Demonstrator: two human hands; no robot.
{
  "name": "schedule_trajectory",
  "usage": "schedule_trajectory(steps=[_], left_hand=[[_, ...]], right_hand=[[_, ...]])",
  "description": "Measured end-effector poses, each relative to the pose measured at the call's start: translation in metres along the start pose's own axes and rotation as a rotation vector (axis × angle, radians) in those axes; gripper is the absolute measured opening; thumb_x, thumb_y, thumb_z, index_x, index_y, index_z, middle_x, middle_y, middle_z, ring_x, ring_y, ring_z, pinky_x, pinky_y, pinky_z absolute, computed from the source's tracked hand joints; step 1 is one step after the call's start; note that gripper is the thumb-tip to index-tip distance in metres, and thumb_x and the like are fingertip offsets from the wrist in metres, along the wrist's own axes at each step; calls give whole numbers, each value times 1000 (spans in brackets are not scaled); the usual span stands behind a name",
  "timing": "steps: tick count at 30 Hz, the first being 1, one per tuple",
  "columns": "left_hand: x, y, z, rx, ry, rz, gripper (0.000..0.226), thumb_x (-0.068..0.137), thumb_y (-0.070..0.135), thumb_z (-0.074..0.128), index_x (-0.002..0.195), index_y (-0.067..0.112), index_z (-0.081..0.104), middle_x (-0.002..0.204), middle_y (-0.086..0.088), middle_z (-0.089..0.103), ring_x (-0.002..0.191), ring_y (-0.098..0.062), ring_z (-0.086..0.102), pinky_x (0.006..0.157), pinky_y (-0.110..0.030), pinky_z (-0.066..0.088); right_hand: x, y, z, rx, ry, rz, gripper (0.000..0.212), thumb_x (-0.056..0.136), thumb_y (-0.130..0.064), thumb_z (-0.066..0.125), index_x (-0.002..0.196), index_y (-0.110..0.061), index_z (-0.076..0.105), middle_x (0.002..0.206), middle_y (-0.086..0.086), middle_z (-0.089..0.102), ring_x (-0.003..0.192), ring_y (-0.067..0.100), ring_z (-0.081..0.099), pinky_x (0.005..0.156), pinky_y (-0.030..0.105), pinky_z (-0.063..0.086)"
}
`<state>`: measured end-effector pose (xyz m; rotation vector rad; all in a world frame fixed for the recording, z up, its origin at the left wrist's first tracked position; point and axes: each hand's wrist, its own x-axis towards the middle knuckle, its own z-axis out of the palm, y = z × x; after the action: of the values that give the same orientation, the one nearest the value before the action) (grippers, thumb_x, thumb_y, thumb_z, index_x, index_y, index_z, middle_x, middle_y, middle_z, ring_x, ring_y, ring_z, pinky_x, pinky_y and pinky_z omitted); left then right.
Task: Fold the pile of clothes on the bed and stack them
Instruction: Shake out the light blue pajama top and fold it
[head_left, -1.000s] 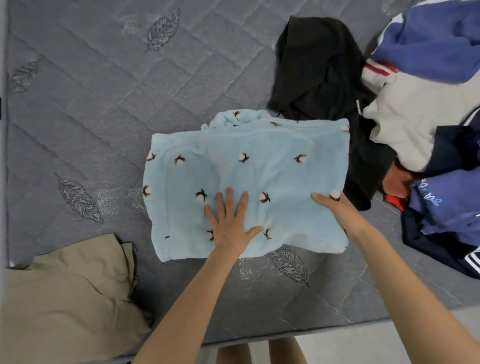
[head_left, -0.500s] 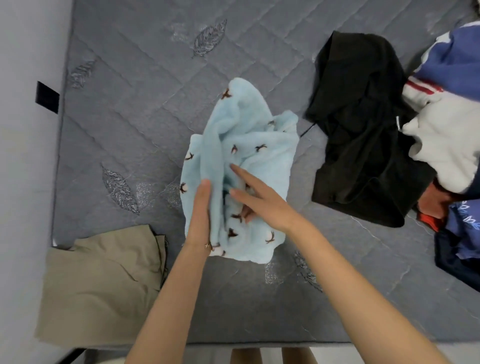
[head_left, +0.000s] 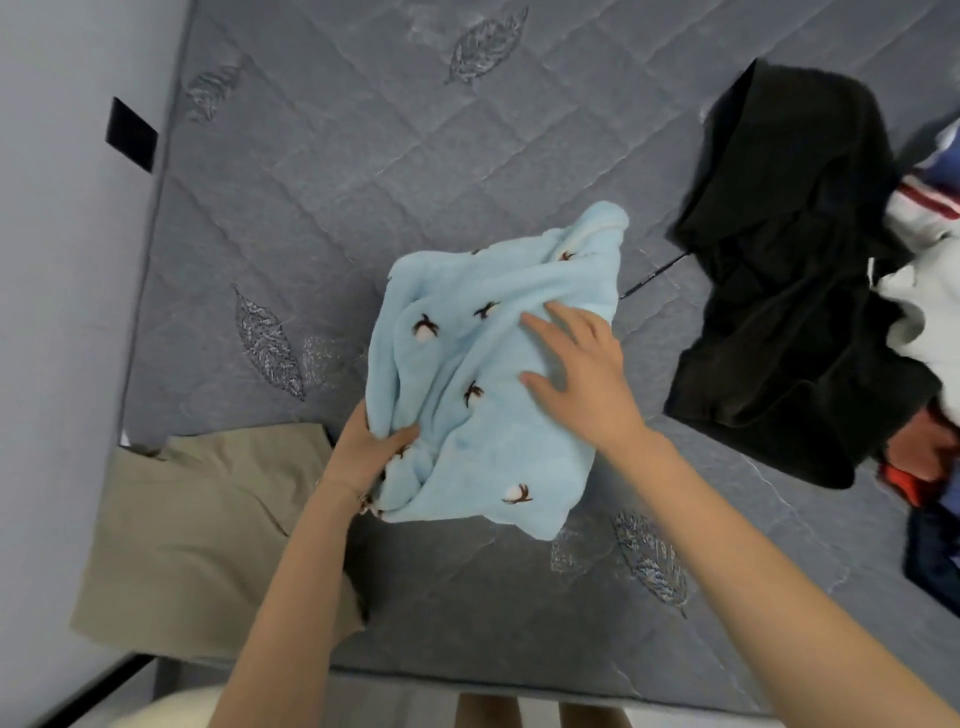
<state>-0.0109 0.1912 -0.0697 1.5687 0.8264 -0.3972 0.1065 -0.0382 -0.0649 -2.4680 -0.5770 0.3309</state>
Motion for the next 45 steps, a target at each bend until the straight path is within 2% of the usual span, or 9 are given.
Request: schedule_trajectory(steps=[7,13,20,25,28,32,37,41,45], left_hand=[[-8,22,41,870,513,483,57,90,10,48,145,14,32,146,-17,37,134,-36,35,110,-53,29],[14,5,81,1270,287,534,59,96,46,26,142,15,44,148,-10,41,140,-29,31,112,-54,17],[54,-44,68,1142,309,447,66,95,65,11,152,32,12,160,-4,12,147,-31,9,112,-61,19],[52,-52,61,1104,396,507,66,95,63,19,151,28,18,158,-7,18,146,-33,15,113,-59,18],[27,-64,63,1017,536,388,70,92,63,30,150,24,25,156,-12,23,144,-34,19,116,-53,12],[-20,-68,91,260,671,-47,102,79,78,40,152,15,9,158,-10,13,146,-26,13,118,-43,14],[-22,-38,127,-730,714,-285,95,78,42,70,148,30,7,147,2,36,129,-17,43,109,-44,38],[-12,-21,106,-626,664,-199,94,76,39,76,146,28,16,139,10,39,124,-12,44,109,-42,38],[-5,-10,63,-277,574,66,69,80,20,75,137,19,36,135,6,46,121,-5,46,104,-19,40]], right_hand=[[22,-1,29,-257,-67,-189,57,95,-53,37,147,-30,36,160,8,17,147,32,4,116,51,-4],[52,10,47,-381,-243,-150,62,94,-58,5,149,-37,24,161,4,13,148,30,2,112,44,-19],[77,22,65,-432,-441,-146,75,80,-68,-8,150,-43,0,162,-2,-7,147,23,-14,113,43,-19],[117,15,48,-346,-57,-358,63,83,-67,44,123,-22,63,131,12,55,120,38,49,100,42,23],[146,33,22,-402,-138,-175,88,74,-81,47,146,-32,34,157,11,22,145,35,14,115,49,-2],[156,47,9,-283,-511,80,108,63,-88,46,149,-47,-4,162,1,4,148,29,10,117,55,8],[139,47,-7,-77,-673,327,110,65,-83,58,150,-44,0,157,-4,27,141,28,32,113,41,28],[97,55,-35,118,-760,493,76,61,-80,66,126,-42,55,126,-14,61,110,12,60,93,30,46],[32,81,-45,440,-744,694,65,58,-66,80,113,-34,66,107,-12,71,94,10,69,87,32,53]])
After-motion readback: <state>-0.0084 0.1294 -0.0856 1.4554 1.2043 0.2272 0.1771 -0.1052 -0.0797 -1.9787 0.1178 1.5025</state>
